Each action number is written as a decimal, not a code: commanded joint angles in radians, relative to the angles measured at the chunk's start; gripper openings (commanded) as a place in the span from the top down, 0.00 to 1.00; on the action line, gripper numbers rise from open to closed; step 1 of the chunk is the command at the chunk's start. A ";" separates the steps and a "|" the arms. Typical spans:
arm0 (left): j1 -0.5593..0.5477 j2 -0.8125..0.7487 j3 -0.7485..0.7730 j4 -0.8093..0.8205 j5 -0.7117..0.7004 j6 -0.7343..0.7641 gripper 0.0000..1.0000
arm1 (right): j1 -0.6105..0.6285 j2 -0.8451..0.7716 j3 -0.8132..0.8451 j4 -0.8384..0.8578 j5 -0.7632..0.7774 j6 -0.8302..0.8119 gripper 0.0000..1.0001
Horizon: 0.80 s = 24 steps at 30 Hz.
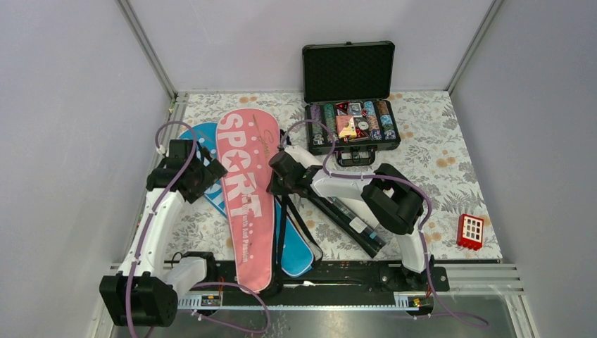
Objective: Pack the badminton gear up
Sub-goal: Adjust the racket bag at the center of the board.
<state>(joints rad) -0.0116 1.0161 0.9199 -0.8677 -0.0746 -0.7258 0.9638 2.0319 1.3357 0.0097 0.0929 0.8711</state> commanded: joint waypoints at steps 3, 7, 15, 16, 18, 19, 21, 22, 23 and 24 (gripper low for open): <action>0.010 0.065 0.230 -0.038 -0.097 -0.088 0.10 | -0.004 -0.096 0.133 -0.074 -0.031 -0.212 1.00; 0.028 0.159 0.434 -0.124 -0.076 -0.096 0.10 | 0.003 -0.179 0.259 -0.270 -0.042 -0.418 1.00; 0.088 0.283 0.742 -0.129 -0.054 -0.169 0.10 | 0.052 -0.305 0.411 -0.484 0.121 -0.793 1.00; 0.099 0.306 0.792 -0.131 -0.044 -0.176 0.10 | 0.067 -0.319 0.395 -0.469 0.141 -0.839 1.00; 0.125 0.361 0.867 -0.146 -0.017 -0.190 0.11 | 0.100 -0.342 0.343 -0.427 0.168 -0.923 1.00; 0.132 0.386 0.896 -0.157 -0.011 -0.195 0.11 | 0.117 -0.348 0.313 -0.404 0.183 -0.948 1.00; 0.147 0.431 0.928 -0.187 0.000 -0.200 0.11 | 0.149 -0.357 0.255 -0.360 0.222 -0.964 1.00; 0.156 0.450 0.925 -0.192 0.010 -0.195 0.11 | 0.164 -0.362 0.218 -0.336 0.236 -0.966 1.00; 0.163 0.460 0.913 -0.192 0.017 -0.192 0.11 | 0.176 -0.365 0.194 -0.315 0.249 -0.964 1.00; 0.174 0.467 0.897 -0.192 0.028 -0.188 0.11 | 0.189 -0.366 0.167 -0.297 0.265 -0.957 1.00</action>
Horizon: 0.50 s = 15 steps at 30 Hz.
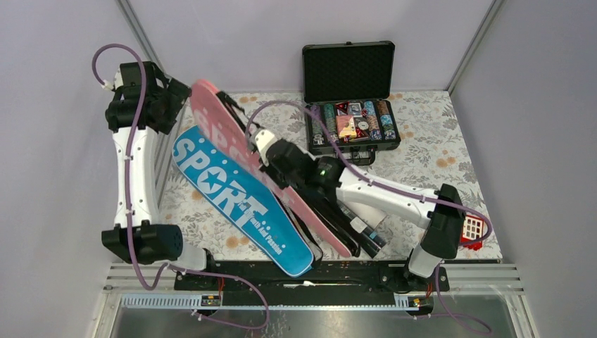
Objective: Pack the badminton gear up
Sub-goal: Adjust the racket bag at the center of the board.
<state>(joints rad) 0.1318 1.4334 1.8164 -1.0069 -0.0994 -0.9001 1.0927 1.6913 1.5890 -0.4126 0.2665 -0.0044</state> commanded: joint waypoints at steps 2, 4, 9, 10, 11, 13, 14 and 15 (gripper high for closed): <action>0.051 0.052 -0.050 -0.030 0.082 -0.002 0.12 | 0.073 -0.025 -0.126 0.150 0.117 -0.054 1.00; 0.060 0.044 -0.115 0.002 0.090 0.009 0.11 | 0.087 -0.022 -0.157 0.173 0.128 -0.038 1.00; 0.078 -0.004 -0.250 0.079 0.177 0.029 0.11 | 0.145 -0.018 -0.195 0.205 0.164 -0.051 1.00; 0.080 -0.010 -0.260 0.087 0.187 0.029 0.11 | 0.153 -0.022 -0.202 0.214 0.170 -0.053 1.00; 0.081 -0.009 -0.260 0.088 0.201 0.029 0.11 | 0.162 -0.026 -0.209 0.223 0.172 -0.054 1.00; 0.084 0.002 -0.242 0.082 0.211 0.028 0.11 | 0.176 -0.031 -0.222 0.236 0.171 -0.059 1.00; 0.086 0.012 -0.229 0.074 0.214 0.026 0.11 | 0.181 -0.033 -0.229 0.240 0.170 -0.061 1.00; 0.089 0.019 -0.215 0.064 0.221 0.028 0.11 | 0.183 -0.032 -0.231 0.239 0.169 -0.063 1.00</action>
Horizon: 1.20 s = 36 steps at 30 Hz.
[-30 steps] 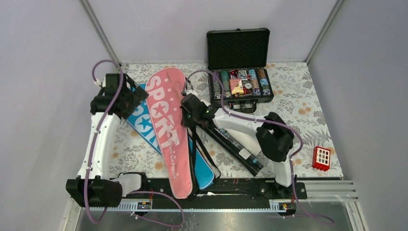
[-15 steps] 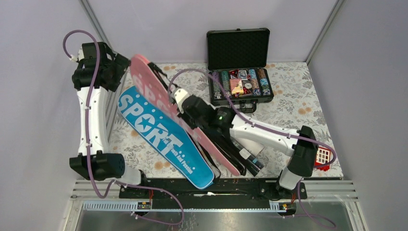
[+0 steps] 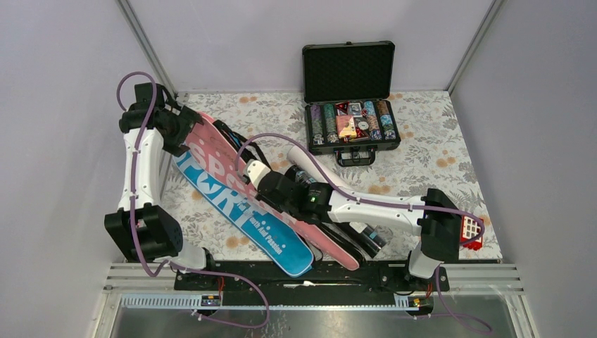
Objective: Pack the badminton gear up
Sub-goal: Adjust the racket bag at the center of the board.
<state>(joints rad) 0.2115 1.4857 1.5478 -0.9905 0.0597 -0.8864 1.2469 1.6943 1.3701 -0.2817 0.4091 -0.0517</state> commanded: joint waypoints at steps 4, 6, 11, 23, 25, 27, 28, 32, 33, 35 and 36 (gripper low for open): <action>0.012 -0.051 0.097 0.044 0.085 0.039 0.12 | 0.032 -0.029 -0.011 0.086 0.016 0.001 1.00; 0.012 -0.087 0.091 0.044 0.090 0.037 0.12 | 0.032 -0.033 -0.016 0.087 0.015 0.011 1.00; 0.012 -0.158 0.027 0.130 0.113 -0.014 0.13 | 0.036 -0.045 -0.024 0.097 0.018 0.010 1.00; 0.015 -0.004 0.044 0.127 0.104 0.030 0.33 | 0.050 -0.078 -0.065 0.149 0.022 0.010 1.00; 0.015 0.008 0.047 0.125 0.117 0.041 0.41 | 0.053 -0.074 -0.066 0.152 0.023 0.002 1.00; 0.016 0.005 0.041 0.124 0.139 0.057 0.56 | 0.057 -0.075 -0.070 0.153 0.029 0.002 1.00; 0.016 0.002 0.035 0.125 0.146 0.068 0.61 | 0.057 -0.080 -0.073 0.156 0.031 0.005 1.00; 0.026 -0.006 0.010 0.111 0.185 0.105 0.90 | 0.058 -0.091 -0.070 0.169 0.036 0.026 0.89; 0.027 -0.009 0.008 0.106 0.197 0.110 0.96 | 0.057 -0.092 -0.062 0.166 0.040 0.035 0.85; 0.028 -0.019 0.000 0.103 0.217 0.120 1.00 | 0.056 -0.102 -0.042 0.166 0.046 0.045 0.75; 0.028 -0.028 -0.005 0.105 0.218 0.123 1.00 | 0.055 -0.104 -0.030 0.168 0.046 0.046 0.72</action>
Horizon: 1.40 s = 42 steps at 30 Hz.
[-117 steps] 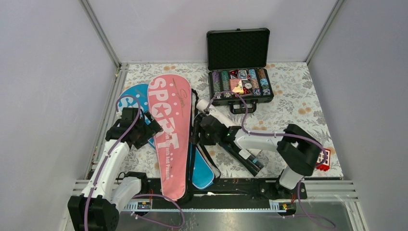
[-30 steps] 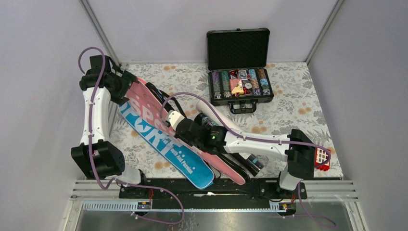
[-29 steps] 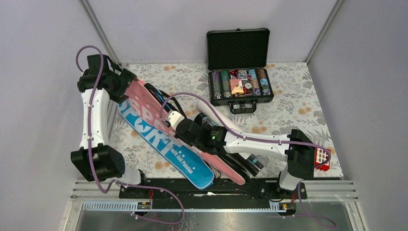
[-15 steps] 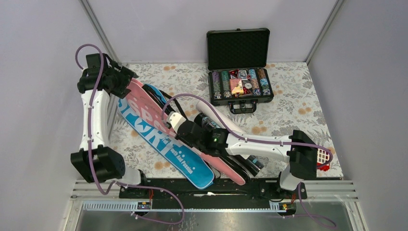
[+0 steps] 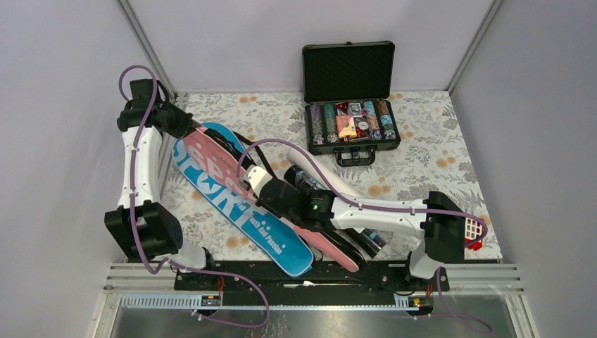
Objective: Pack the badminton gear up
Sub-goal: Adjust the racket bag at the center of the board.
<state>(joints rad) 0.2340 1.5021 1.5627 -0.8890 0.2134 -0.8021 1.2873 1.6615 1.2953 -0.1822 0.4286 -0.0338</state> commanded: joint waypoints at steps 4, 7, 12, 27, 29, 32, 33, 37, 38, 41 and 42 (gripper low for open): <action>0.006 -0.071 -0.024 0.008 0.060 0.057 1.00 | -0.026 -0.081 0.113 0.072 -0.041 0.112 0.56; 0.007 -0.087 -0.024 0.011 0.061 0.067 1.00 | -0.094 -0.077 0.162 0.105 -0.157 0.205 0.51; 0.006 -0.099 -0.022 0.012 0.094 0.081 1.00 | -0.188 -0.005 0.244 0.235 -0.313 0.274 0.68; 0.006 -0.162 -0.099 0.010 0.129 0.111 0.99 | -0.215 0.307 0.611 0.144 -0.415 0.247 0.73; 0.007 -0.170 -0.102 0.008 0.133 0.112 0.99 | -0.214 0.327 0.616 0.153 -0.416 0.257 0.73; 0.007 -0.178 -0.103 0.007 0.145 0.111 0.99 | -0.216 0.362 0.644 0.138 -0.423 0.267 0.72; 0.007 -0.178 -0.102 0.008 0.149 0.110 0.99 | -0.215 0.371 0.659 0.131 -0.422 0.266 0.71; 0.007 -0.189 -0.112 0.008 0.165 0.109 0.99 | -0.215 0.399 0.675 0.131 -0.377 0.264 0.68; 0.007 -0.193 -0.116 0.009 0.168 0.109 0.98 | -0.215 0.405 0.685 0.129 -0.368 0.262 0.66; 0.007 -0.199 -0.123 0.009 0.172 0.112 0.98 | -0.215 0.444 0.755 0.087 -0.385 0.253 0.56; 0.007 -0.200 -0.124 0.009 0.175 0.113 0.98 | -0.215 0.457 0.785 0.067 -0.394 0.251 0.53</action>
<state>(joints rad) 0.2428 1.3521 1.4425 -0.9115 0.3092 -0.7033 1.0714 2.0766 1.9610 -0.0898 0.0425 0.2237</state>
